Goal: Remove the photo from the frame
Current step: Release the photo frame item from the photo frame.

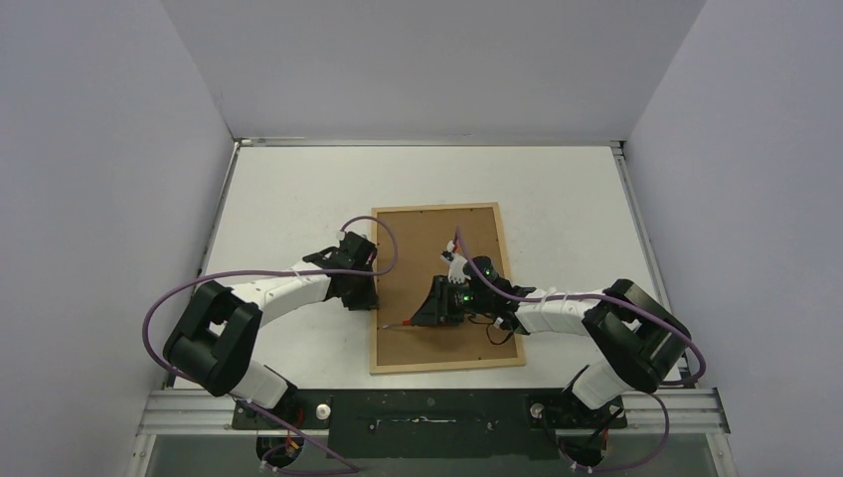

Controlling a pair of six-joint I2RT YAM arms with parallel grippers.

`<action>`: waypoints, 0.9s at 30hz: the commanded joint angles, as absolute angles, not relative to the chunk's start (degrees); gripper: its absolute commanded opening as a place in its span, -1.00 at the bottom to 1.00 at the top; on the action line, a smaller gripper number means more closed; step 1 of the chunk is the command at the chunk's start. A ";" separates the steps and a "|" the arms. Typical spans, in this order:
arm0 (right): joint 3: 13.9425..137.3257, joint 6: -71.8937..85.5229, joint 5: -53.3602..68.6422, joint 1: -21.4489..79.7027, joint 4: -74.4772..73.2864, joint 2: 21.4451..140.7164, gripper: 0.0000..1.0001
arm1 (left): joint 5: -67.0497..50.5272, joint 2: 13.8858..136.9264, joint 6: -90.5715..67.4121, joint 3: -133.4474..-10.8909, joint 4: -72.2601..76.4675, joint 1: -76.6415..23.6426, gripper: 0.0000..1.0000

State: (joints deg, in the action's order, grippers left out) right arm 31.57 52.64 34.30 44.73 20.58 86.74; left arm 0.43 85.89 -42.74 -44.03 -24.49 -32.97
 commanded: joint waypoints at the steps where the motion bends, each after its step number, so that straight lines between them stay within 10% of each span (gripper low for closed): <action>1: 30.99 53.48 34.10 45.09 25.03 87.70 -1.00 | -2.54 86.38 -42.31 -42.36 -24.86 -34.28 -1.00; 27: 30.04 55.69 35.81 45.44 28.48 89.72 -1.00 | -3.32 86.58 -42.65 -42.14 -23.65 -34.37 -1.00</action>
